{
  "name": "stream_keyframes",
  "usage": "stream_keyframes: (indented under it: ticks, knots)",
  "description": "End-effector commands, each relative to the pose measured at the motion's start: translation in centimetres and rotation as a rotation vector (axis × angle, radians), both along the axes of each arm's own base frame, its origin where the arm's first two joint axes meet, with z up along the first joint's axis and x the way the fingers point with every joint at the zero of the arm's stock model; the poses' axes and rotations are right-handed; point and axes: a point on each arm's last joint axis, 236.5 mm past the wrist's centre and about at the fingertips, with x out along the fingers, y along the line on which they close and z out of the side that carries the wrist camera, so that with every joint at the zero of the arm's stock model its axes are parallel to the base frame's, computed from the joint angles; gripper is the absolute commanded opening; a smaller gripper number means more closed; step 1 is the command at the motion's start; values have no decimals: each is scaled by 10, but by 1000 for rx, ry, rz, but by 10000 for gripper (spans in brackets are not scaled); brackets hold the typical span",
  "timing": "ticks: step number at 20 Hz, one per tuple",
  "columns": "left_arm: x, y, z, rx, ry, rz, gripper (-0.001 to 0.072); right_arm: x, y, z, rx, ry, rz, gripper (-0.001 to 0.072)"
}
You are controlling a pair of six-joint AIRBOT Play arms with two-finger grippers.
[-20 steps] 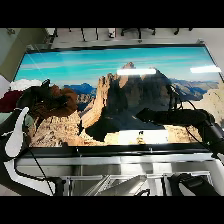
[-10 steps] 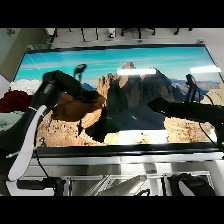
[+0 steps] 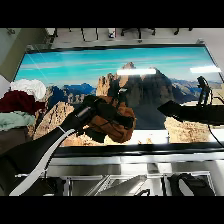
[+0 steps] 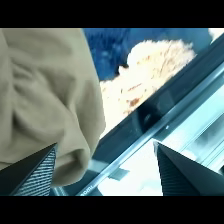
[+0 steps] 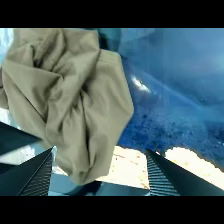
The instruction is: Fold the shirts.
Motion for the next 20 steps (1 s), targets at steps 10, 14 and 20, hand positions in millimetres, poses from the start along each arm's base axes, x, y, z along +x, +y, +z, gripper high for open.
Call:
stream_keyframes:
  ticks: [10,14,20]
  knots:
    - [56,279,-50,206,80,540,665,2,45,-121,36,299,133,623]
    - [85,265,-95,92,117,586,664,14,78,-161,46,345,137,622]
    - [114,224,-134,123,165,473,664,24,117,-187,57,399,191,622]
